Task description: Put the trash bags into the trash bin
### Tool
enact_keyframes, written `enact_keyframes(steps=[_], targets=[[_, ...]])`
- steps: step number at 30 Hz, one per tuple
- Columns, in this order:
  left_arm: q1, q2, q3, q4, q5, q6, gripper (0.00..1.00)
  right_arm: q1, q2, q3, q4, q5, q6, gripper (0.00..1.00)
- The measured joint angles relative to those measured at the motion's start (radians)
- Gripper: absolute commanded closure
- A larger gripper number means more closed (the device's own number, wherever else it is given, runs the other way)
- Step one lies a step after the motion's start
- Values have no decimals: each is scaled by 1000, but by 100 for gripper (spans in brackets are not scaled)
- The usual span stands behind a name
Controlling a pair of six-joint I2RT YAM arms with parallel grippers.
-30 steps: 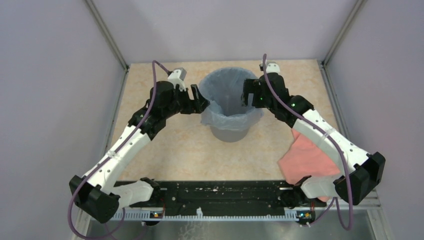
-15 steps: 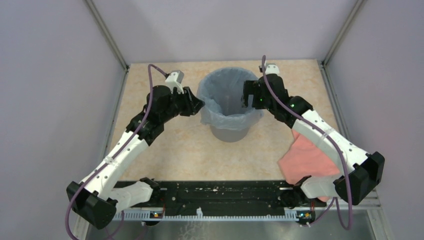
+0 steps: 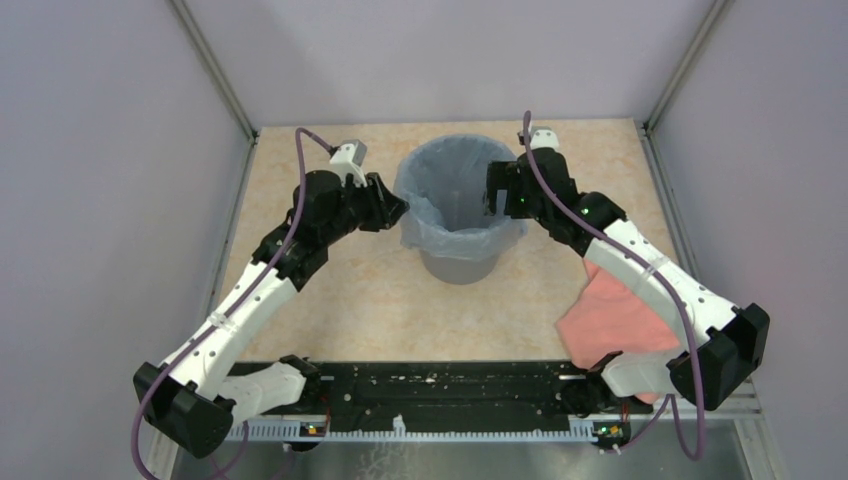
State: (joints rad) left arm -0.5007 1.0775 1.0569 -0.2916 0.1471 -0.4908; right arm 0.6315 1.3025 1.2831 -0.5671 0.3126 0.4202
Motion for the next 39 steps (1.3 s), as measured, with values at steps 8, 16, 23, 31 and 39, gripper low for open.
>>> enact_keyframes(steps=[8, 16, 23, 31, 39], targets=[[0, -15, 21, -61, -24, 30, 42, 0, -40, 28, -29, 9, -27, 2], [0, -68, 38, -85, -20, 71, 3, 0, -177, 47, -24, 6, -79, 1], [0, -110, 41, -85, -9, 85, 2, 0, -320, 34, 18, -18, -110, 1], [0, -164, 41, -83, -9, 102, 2, 0, -451, -29, 61, -30, -133, 1], [0, -187, 40, -82, -11, 102, 2, 0, -492, -79, 72, -29, -137, 1]])
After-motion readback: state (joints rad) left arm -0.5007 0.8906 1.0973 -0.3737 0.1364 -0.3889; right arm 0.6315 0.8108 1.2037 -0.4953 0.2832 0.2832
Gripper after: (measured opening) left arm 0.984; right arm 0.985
